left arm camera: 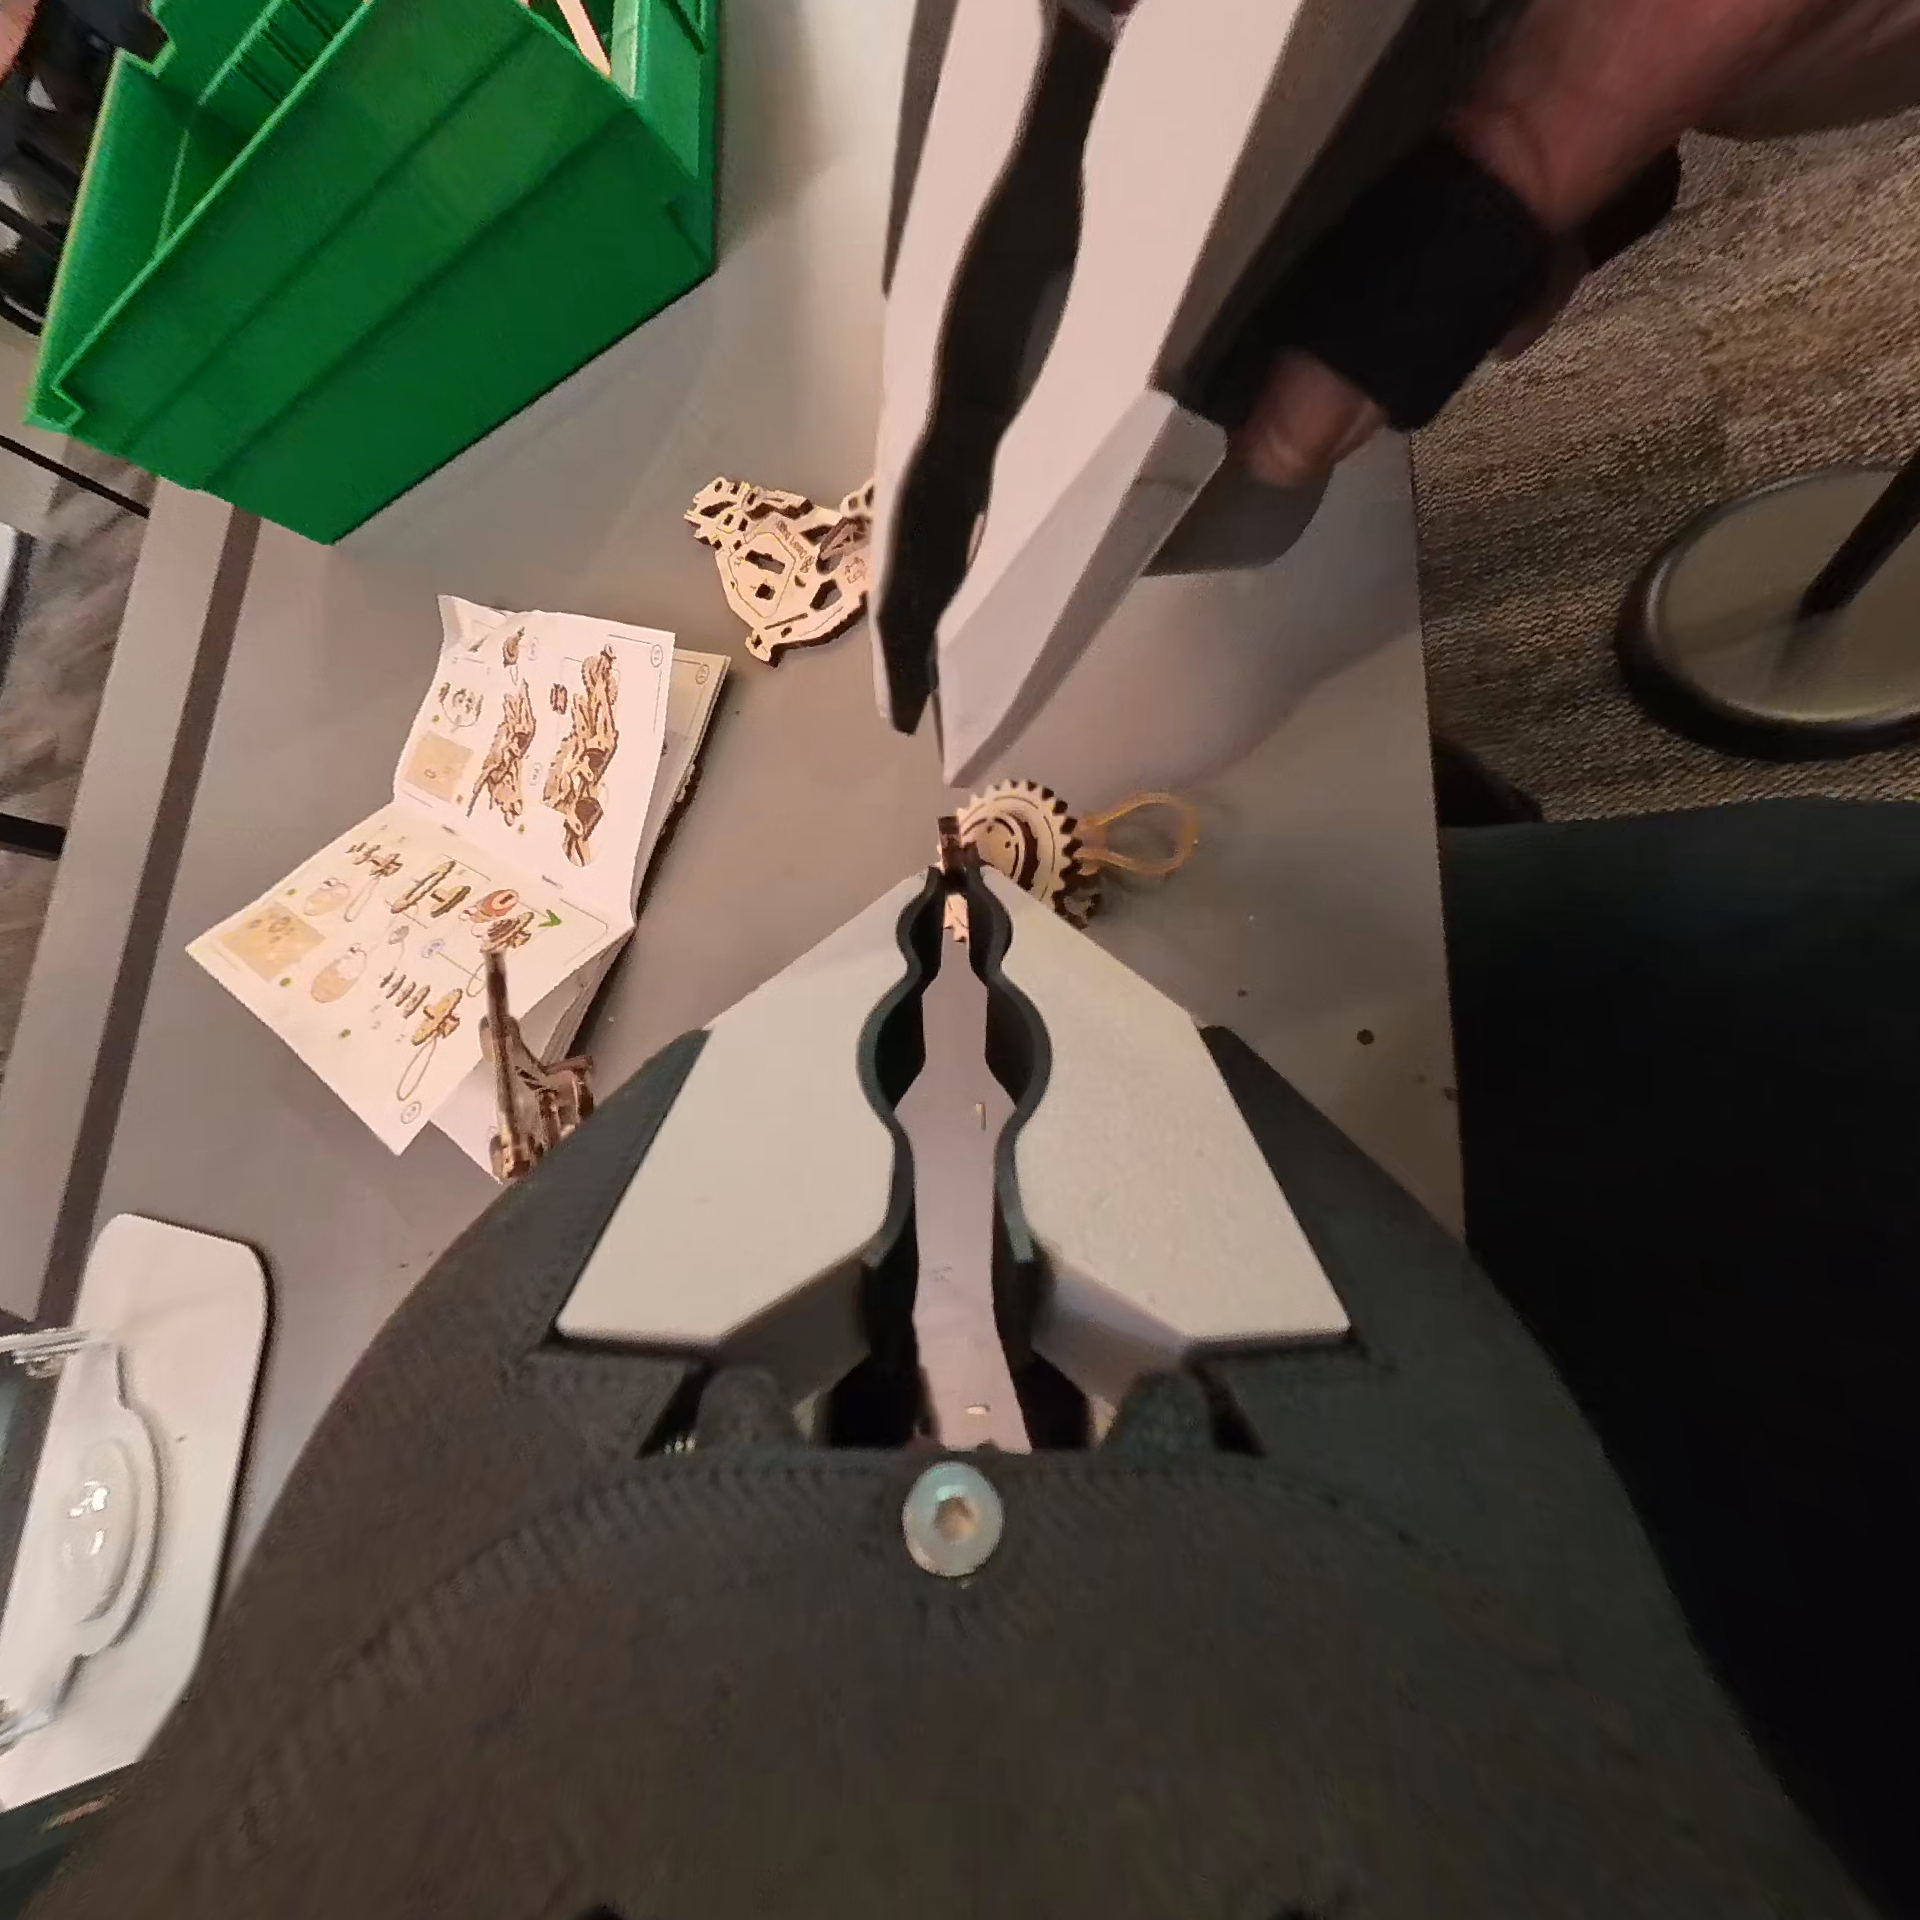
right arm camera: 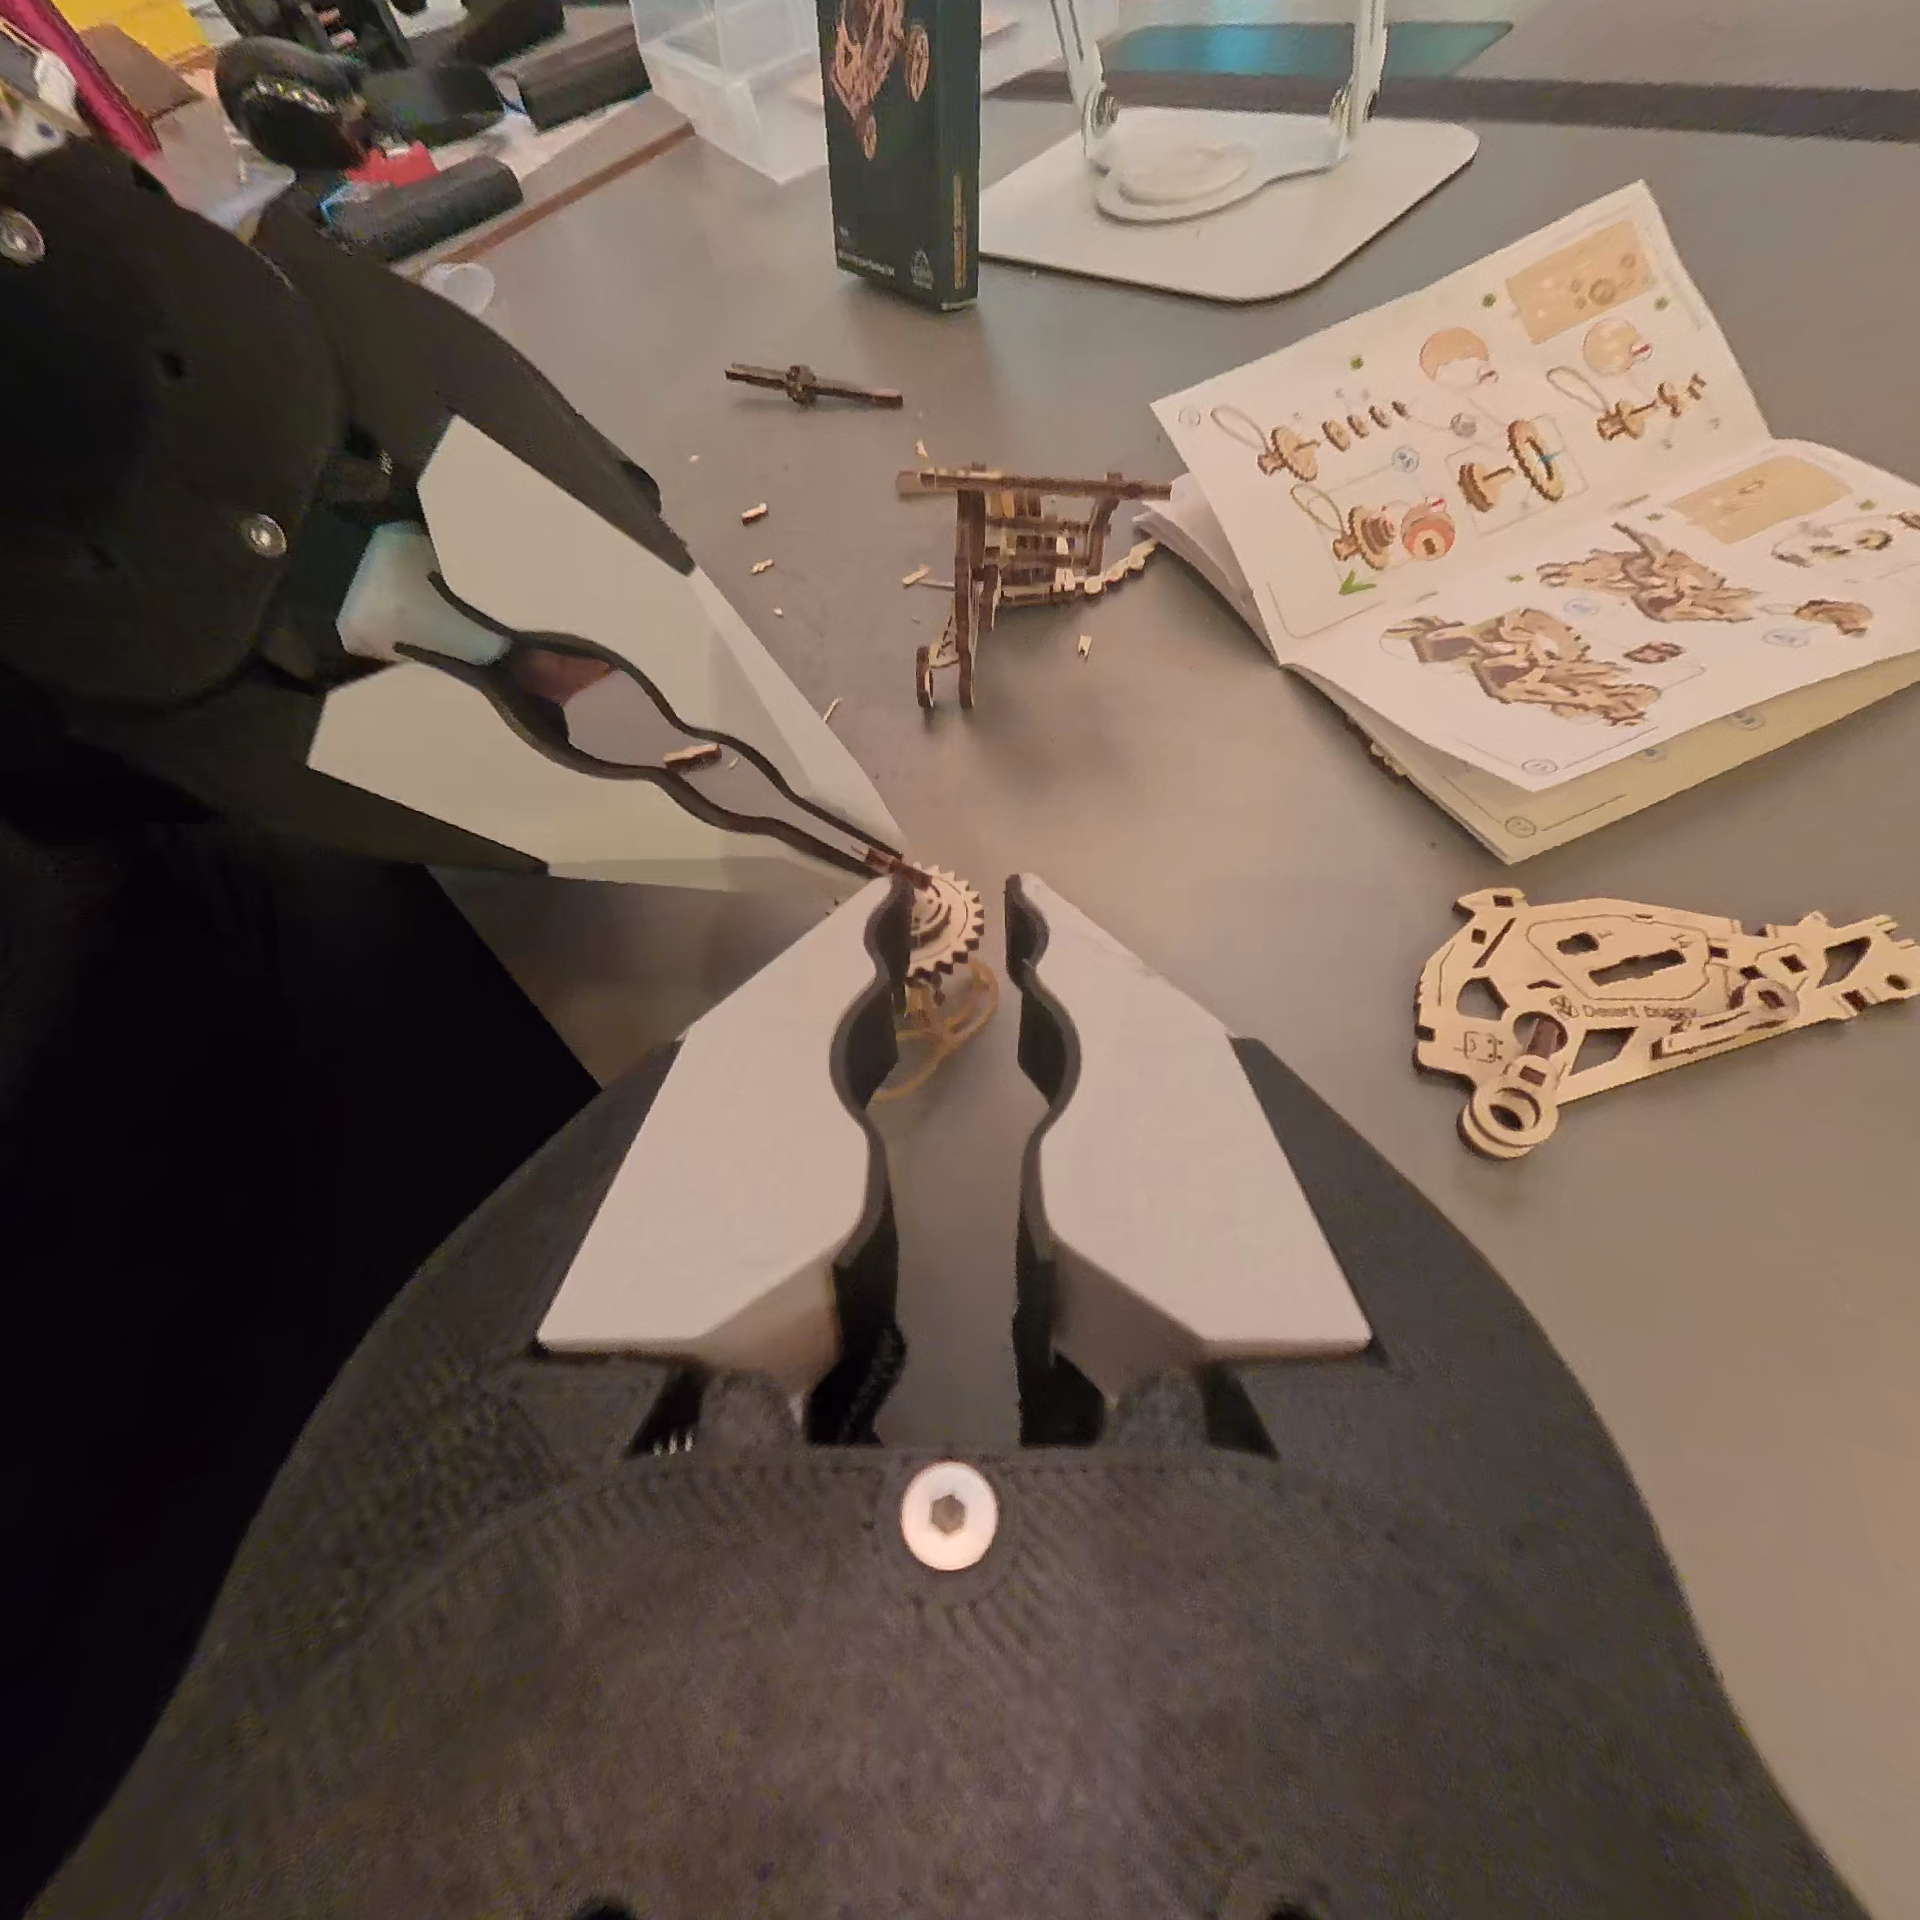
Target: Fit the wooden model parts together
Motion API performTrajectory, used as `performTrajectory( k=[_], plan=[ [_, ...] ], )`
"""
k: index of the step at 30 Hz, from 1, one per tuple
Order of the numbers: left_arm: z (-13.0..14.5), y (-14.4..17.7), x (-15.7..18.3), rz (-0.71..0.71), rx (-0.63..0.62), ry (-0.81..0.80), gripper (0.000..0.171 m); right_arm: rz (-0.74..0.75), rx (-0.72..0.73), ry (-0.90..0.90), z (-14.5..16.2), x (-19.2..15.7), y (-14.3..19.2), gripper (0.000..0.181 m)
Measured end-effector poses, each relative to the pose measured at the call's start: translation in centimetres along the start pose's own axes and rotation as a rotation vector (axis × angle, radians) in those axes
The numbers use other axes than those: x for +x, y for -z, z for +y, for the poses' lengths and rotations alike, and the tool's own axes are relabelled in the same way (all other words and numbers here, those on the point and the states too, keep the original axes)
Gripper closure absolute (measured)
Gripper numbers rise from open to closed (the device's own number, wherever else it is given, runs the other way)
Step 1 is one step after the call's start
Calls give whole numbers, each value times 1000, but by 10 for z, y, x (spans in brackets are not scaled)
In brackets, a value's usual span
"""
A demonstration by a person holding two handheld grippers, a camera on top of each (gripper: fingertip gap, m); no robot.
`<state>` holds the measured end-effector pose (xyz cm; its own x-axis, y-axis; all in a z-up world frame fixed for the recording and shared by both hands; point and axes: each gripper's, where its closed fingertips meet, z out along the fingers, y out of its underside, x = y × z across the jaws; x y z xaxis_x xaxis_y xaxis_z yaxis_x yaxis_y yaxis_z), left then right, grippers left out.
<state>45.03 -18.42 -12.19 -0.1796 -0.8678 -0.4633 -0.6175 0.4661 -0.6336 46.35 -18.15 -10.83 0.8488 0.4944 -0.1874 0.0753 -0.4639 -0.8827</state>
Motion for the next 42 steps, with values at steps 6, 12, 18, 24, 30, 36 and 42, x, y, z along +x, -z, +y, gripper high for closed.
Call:
performTrajectory(
  k=[6, 12, 18, 24, 30, 36, 42],
  plan=[
    [-1, -1, -1, -51, -17, -93, 170, -12, -6, -2, 2, -1, -6, 168],
    [-4, -1, 2, -66, -2, -165, 170, -24, -29, 12, 8, -4, -4, 171],
    [-6, -1, 5, -58, 10, -198, 170, -33, -40, 74, 6, -8, -1, 166],
    [-6, 0, 5, -61, 11, -245, 170, -28, -74, 176, 9, -14, -5, 176],
    [-5, 0, 2, -46, 25, -167, 165, 1, -85, 265, 7, -16, -4, 178],
    [-2, 2, -2, -5, 43, -69, 158, 32, -81, 299, 6, -12, 0, 181],
    [0, 3, -2, 45, 62, 5, 157, 26, -92, 305, 8, -14, -1, 181]
  ],
)
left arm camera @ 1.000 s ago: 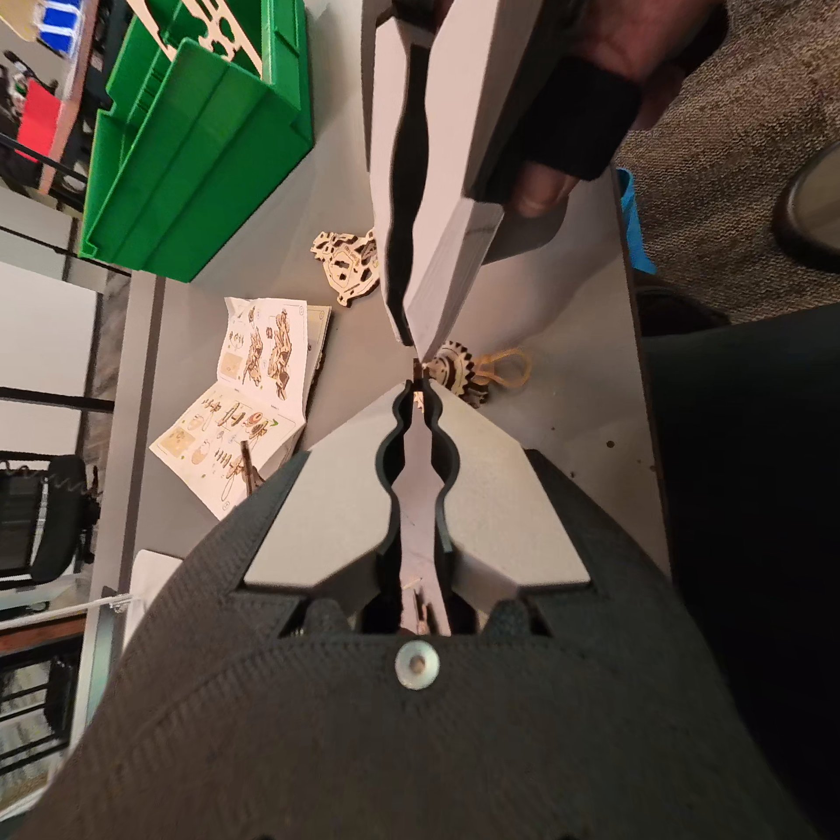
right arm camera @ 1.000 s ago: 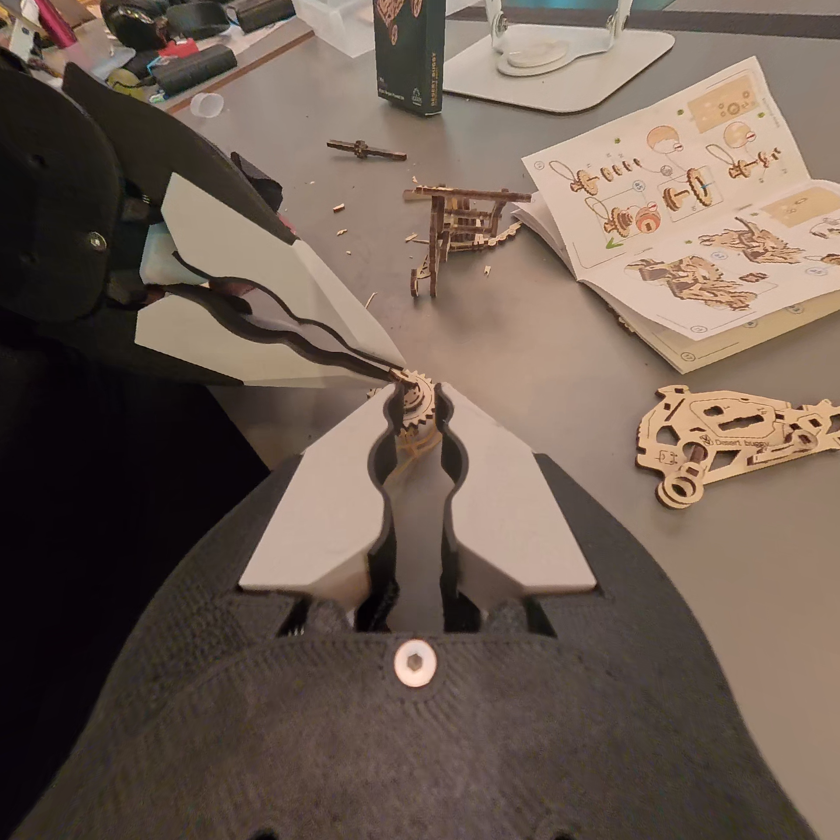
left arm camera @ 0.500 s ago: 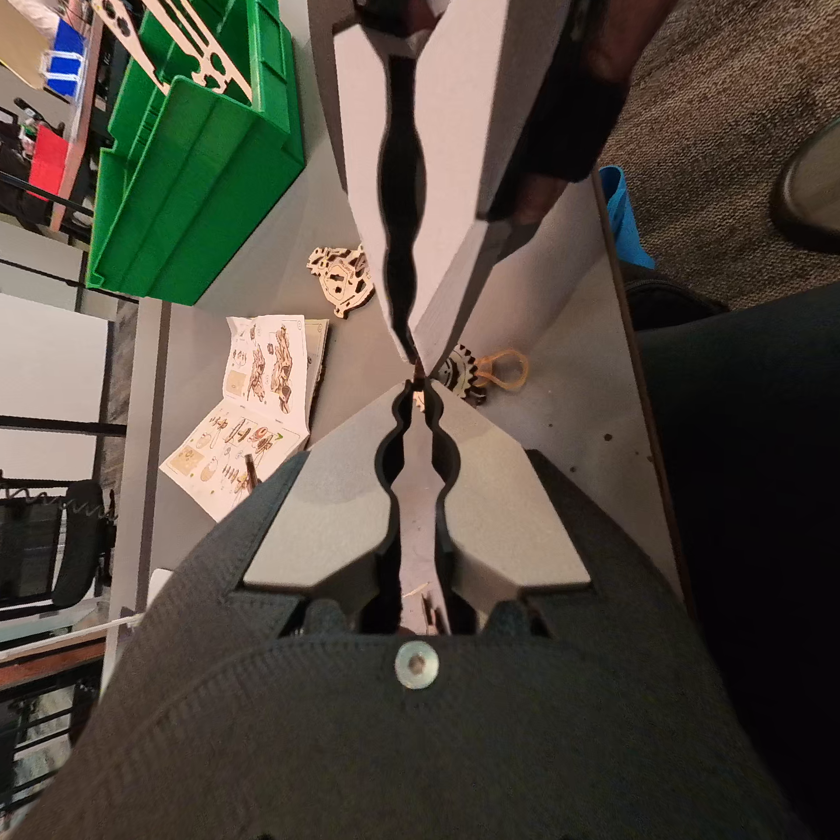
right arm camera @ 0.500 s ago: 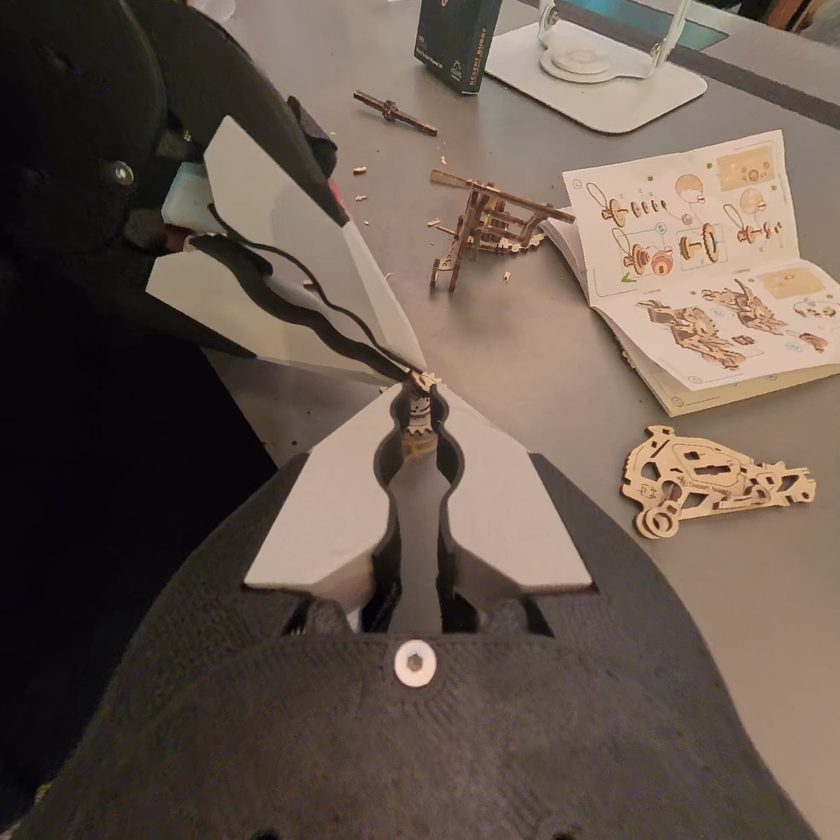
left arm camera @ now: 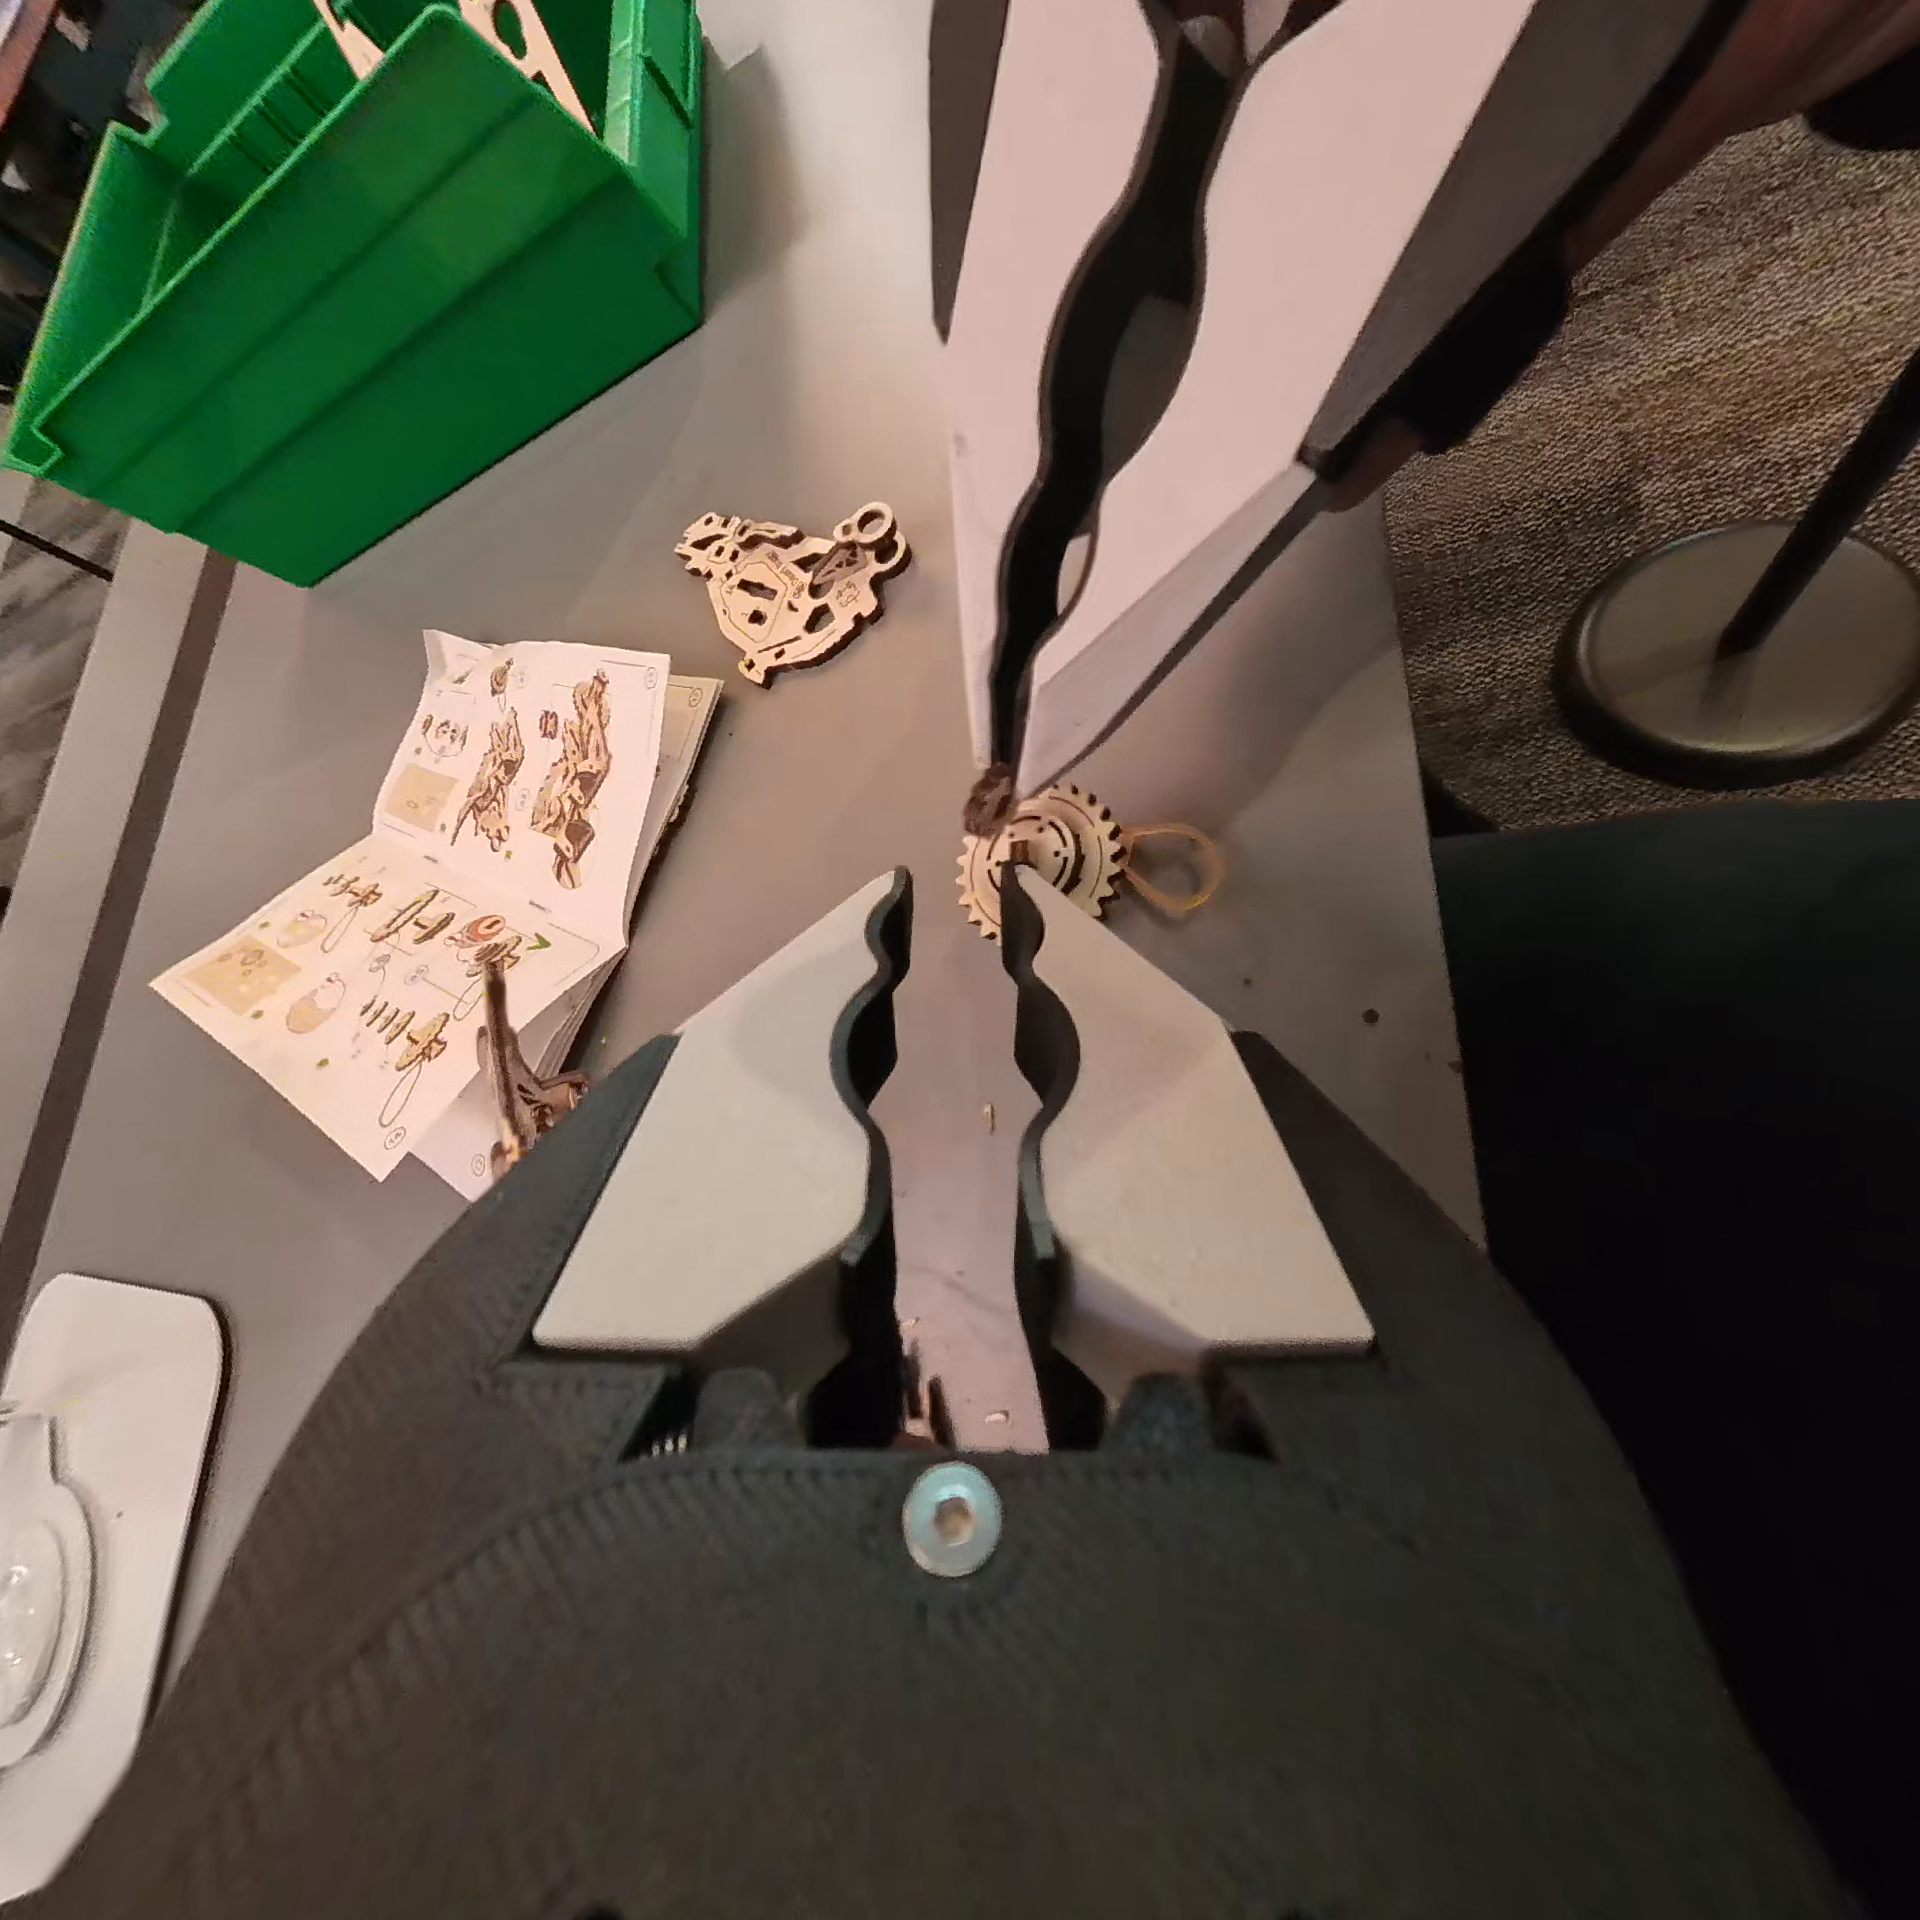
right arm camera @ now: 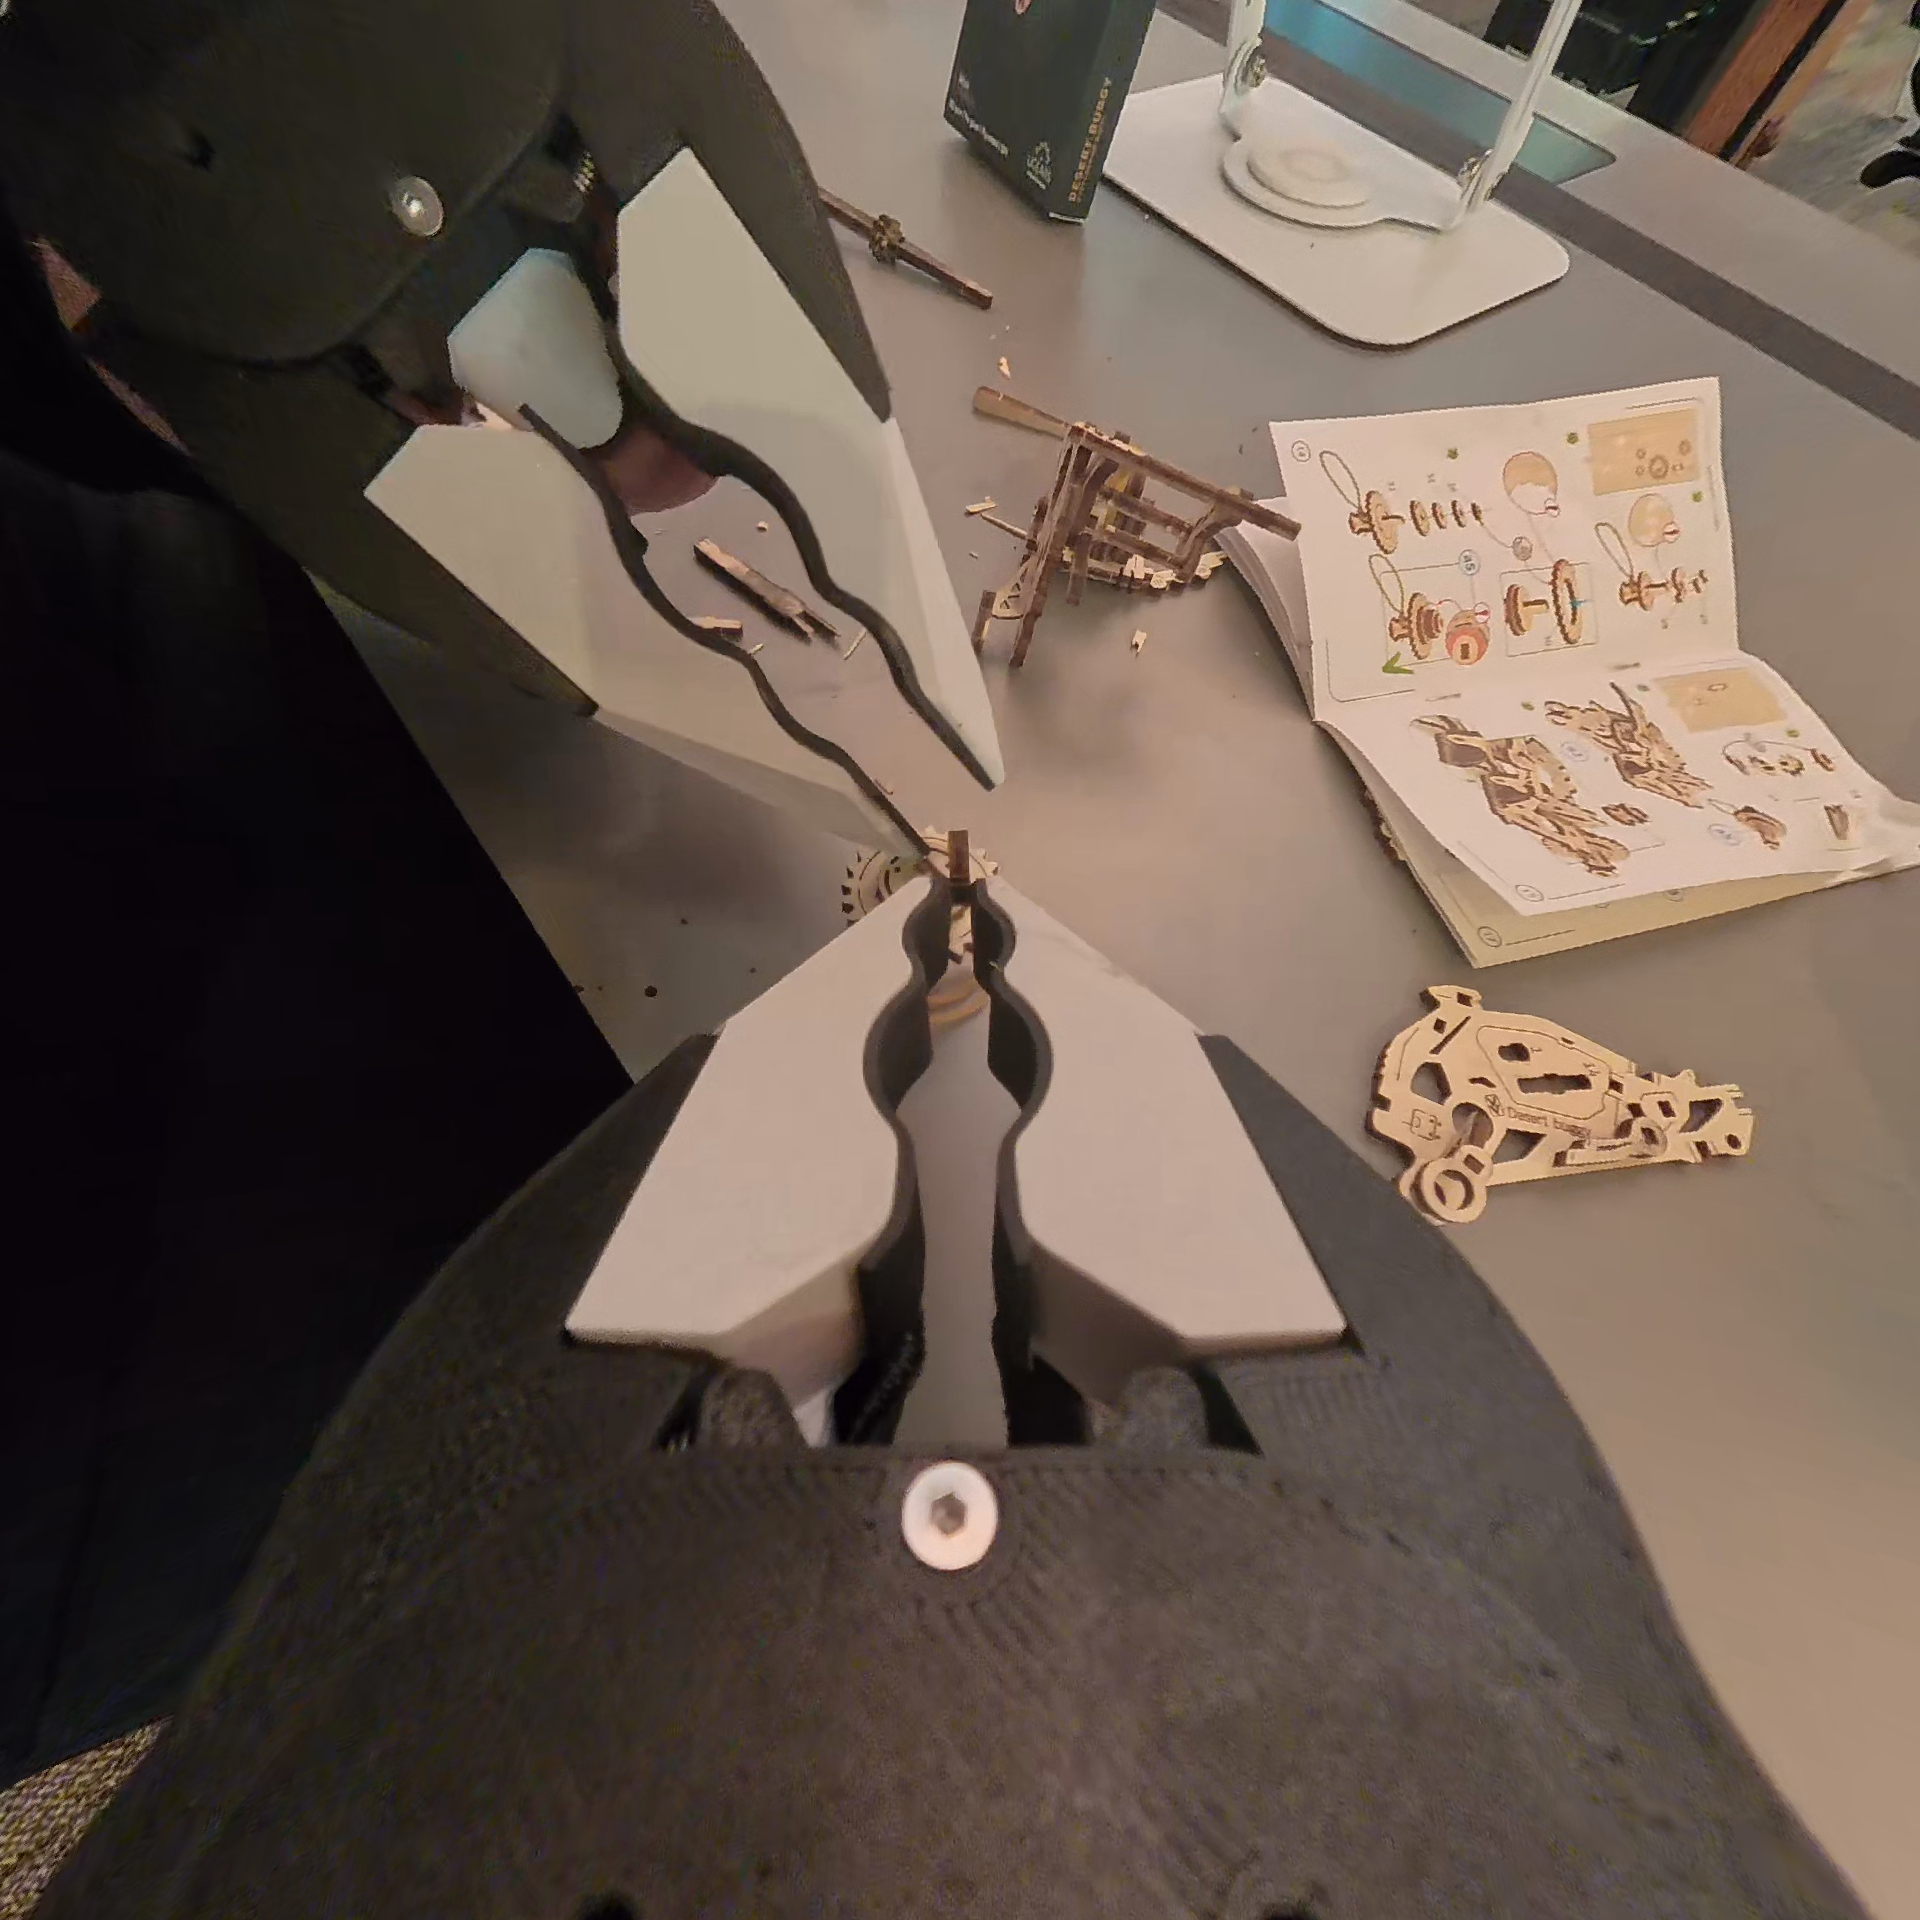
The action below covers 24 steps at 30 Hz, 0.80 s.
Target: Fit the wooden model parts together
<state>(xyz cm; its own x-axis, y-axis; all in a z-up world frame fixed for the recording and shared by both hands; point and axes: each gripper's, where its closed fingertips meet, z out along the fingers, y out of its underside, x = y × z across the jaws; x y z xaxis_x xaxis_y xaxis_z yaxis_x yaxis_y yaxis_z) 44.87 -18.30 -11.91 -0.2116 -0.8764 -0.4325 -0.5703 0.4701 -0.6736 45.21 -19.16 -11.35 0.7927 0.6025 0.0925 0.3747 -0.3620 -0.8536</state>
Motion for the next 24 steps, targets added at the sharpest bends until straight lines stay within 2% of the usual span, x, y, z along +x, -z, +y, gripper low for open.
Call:
performTrajectory(
  k=[15, 24],
  plan=[
    [1, 5, -1, 55, 61, 101, 153, 14, -39, 8, 7, 1, -1, 181],
    [3, 4, 3, 99, 82, 152, 155, 30, -11, -44, 8, 9, 5, 181]
  ],
)
